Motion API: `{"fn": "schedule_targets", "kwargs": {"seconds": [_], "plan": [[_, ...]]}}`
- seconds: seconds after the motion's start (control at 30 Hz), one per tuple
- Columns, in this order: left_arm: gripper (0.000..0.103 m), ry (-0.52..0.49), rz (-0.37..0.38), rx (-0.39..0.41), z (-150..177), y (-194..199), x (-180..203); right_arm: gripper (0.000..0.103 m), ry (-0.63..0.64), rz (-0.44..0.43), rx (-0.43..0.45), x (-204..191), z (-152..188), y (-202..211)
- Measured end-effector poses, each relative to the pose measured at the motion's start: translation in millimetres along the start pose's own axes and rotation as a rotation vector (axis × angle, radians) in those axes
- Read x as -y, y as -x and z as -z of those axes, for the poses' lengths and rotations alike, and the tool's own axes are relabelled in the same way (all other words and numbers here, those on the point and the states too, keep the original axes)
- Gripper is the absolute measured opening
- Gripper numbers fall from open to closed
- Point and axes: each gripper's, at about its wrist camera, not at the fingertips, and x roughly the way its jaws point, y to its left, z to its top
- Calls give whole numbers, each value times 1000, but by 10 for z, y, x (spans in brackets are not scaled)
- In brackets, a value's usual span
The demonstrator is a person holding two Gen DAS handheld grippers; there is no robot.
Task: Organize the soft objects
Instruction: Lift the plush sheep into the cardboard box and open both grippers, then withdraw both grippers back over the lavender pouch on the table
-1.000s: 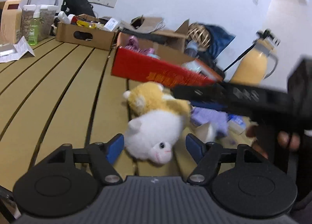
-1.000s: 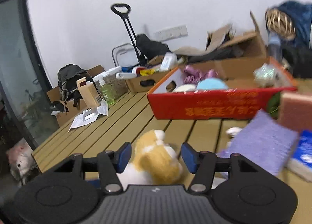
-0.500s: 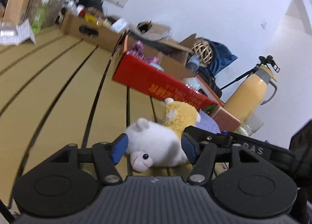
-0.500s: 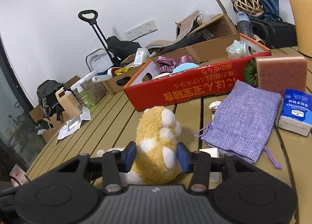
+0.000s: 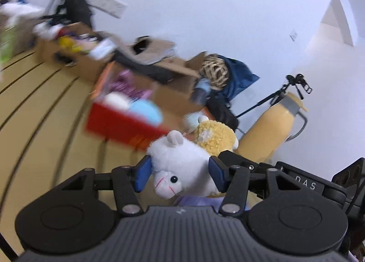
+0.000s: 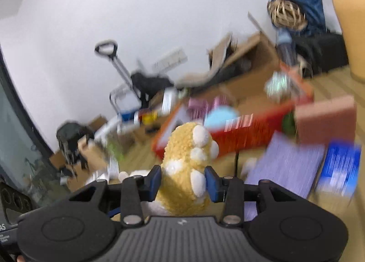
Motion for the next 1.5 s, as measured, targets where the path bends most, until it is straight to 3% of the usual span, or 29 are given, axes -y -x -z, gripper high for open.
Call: {"fn": "schedule_targets", "kwargs": {"seconds": [0.1,0.27,0.4,0.63,0.77,0.87,1.17,1.33,1.5], "plan": [[54,1,32,-25,-339,-535,230,40,-3,33,7,286,-582,-196],[56,1,-9,-120,-589,-1570,273,41,-67,102,-146,940,-1189,-855],[55,-9,-64,-204,-506,-2096,232,41,-107,183,-231,1280,-1214,-1238],[57,-94,-70,-255,-452,-2172,195,50,32,321,-232,1119,-1121,-1266],[57,-174,-63,-217,-553,-1770,293,51,122,350,-158,854,-1251,-953],[60,-241,-70,-158,-708,-1252,400,57,183,342,-100,588,-1365,-581],[72,-413,-207,41,-989,374,643,72,320,284,34,-145,-1386,708],[78,-473,-266,113,-607,999,791,75,401,271,84,-410,-930,1187],[91,-530,-263,207,244,1692,835,83,494,270,163,-522,-49,1752]]}}
